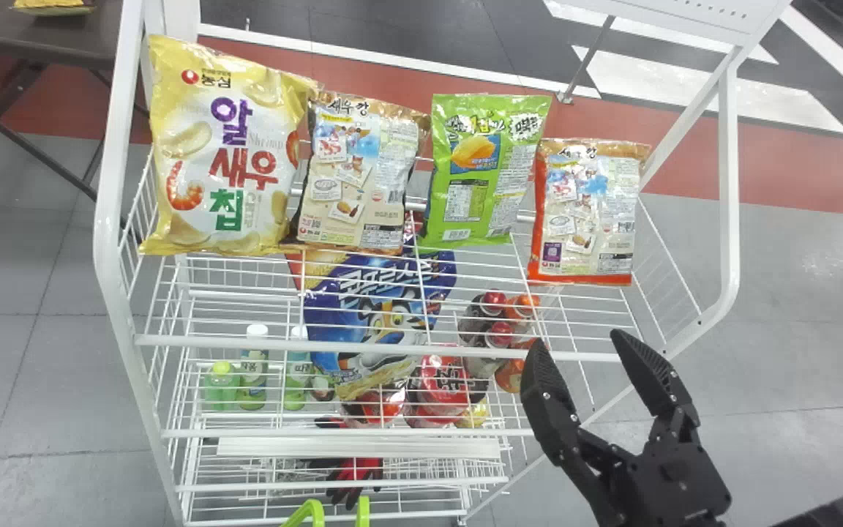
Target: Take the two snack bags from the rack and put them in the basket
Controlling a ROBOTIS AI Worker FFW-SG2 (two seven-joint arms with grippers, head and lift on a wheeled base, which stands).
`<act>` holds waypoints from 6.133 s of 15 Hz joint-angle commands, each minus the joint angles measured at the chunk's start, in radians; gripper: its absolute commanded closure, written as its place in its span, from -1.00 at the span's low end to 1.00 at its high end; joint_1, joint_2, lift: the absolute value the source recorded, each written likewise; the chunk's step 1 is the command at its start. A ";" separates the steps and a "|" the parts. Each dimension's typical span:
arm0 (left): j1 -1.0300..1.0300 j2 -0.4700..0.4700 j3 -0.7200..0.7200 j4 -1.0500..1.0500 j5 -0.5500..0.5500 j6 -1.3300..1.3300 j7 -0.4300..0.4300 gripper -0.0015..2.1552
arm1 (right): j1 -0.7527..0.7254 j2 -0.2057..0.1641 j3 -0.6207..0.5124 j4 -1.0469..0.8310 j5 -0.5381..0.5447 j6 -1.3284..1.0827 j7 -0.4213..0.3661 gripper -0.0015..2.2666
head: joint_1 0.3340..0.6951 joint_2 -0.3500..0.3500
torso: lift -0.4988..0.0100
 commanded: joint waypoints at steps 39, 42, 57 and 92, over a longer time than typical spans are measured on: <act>-0.144 -0.006 0.078 0.095 0.032 0.099 0.003 0.41 | -1.108 0.019 0.044 0.728 0.259 0.564 -0.081 -0.87 | 1.00 -1.00 | 0.92; -0.153 -0.006 0.082 0.110 0.032 0.099 0.005 0.41 | -1.161 0.015 0.043 0.789 0.274 0.558 -0.061 -0.87 | 1.00 -1.00 | 0.92; -0.092 -0.006 0.093 0.121 0.032 0.095 -0.006 0.41 | -1.093 0.004 0.064 0.782 0.237 0.515 -0.052 0.98 | 1.00 -1.00 | 0.92; -0.070 -0.006 0.012 0.012 0.026 0.043 0.029 0.41 | -0.360 -0.024 0.041 -0.093 -0.293 1.870 0.044 0.98 | 1.00 -1.00 | 0.92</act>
